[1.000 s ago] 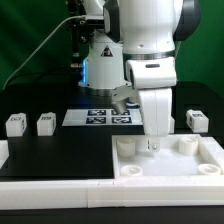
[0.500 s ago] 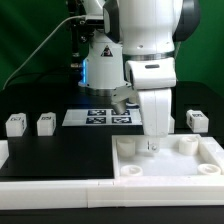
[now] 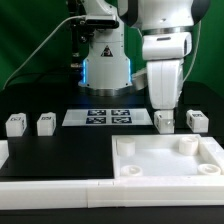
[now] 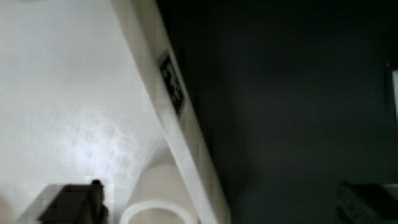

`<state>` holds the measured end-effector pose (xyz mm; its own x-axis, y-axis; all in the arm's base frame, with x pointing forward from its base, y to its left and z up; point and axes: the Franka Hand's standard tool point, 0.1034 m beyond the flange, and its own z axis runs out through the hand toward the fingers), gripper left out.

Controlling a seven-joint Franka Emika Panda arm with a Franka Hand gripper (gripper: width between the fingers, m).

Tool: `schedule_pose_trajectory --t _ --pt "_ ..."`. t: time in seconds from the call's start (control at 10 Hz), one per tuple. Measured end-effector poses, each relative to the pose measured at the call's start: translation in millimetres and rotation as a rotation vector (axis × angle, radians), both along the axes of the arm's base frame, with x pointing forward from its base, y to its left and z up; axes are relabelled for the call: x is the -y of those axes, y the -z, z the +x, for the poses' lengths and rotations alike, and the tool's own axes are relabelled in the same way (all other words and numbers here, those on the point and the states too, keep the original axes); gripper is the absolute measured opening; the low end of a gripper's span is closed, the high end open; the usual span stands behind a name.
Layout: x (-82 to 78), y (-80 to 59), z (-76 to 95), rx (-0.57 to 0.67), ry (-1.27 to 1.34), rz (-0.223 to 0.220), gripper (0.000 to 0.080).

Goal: Assemble one leg

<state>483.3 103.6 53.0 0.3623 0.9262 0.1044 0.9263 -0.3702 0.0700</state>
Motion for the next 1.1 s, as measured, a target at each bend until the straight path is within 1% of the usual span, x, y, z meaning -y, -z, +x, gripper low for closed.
schedule_pose_trajectory --t 0.1,0.2,0.3,0.4,0.5,0.6,0.8,0.9,1.0,1.1 --pt "-10.4 0.0 -4.4 -0.012 0.146 0.018 0.0649" --pt "-16.8 -0.6 -5.2 -0.026 0.287 0.035 0.0649" --pt "-34.8 -7.3 1.1 -0.027 0.447 0.062 0.0649" --pt "-51.0 -7.2 -2.6 -0.037 0.575 0.083 0.0649" --pt "-65.6 -6.1 -7.4 -0.061 0.759 0.107 0.0649" --pt "-71.7 -6.6 -8.4 -0.076 0.875 0.126 0.0649" --pt "-71.3 -6.3 -8.5 -0.098 1.012 0.148 0.0649" --pt "-71.6 -5.5 -10.2 -0.111 1.033 0.142 0.0649" --pt "-68.7 -3.1 -13.8 -0.14 1.027 0.113 0.0649" --pt "-59.4 5.9 -27.3 -0.17 1.056 0.083 0.0649"
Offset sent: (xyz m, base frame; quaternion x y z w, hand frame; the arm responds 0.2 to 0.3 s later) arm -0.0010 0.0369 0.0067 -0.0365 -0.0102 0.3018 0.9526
